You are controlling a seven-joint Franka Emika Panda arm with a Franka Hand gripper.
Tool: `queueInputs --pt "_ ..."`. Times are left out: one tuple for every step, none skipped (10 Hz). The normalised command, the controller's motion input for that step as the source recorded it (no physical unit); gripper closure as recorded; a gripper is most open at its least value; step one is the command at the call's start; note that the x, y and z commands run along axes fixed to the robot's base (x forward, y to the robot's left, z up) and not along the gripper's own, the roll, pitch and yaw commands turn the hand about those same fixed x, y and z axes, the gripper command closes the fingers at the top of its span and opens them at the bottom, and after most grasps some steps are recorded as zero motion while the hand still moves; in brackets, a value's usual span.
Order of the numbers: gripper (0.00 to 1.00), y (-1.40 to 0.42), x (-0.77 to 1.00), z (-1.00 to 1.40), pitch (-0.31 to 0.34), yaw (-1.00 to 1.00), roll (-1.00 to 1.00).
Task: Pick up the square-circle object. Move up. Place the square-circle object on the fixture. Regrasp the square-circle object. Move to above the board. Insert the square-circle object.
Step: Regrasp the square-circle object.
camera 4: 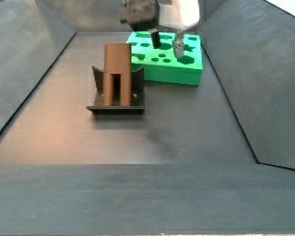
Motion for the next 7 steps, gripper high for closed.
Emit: queueInputs --pt "0.0 -0.01 -0.05 0.0 -0.414 -1.0 0.67" --pt "0.0 -0.01 -0.05 0.0 -0.404 -1.0 0.66" --pt "0.0 -0.01 -0.04 0.0 -0.373 -1.0 0.64" --pt "0.0 -0.01 -0.05 0.0 -0.338 -1.0 0.63" --pt "0.0 -0.01 -0.05 0.0 -0.289 -1.0 0.62" --pt "0.0 0.0 -0.04 -0.01 -0.175 -0.84 0.52" --pt "0.0 -0.01 -0.04 -0.01 -0.051 -0.63 0.38"
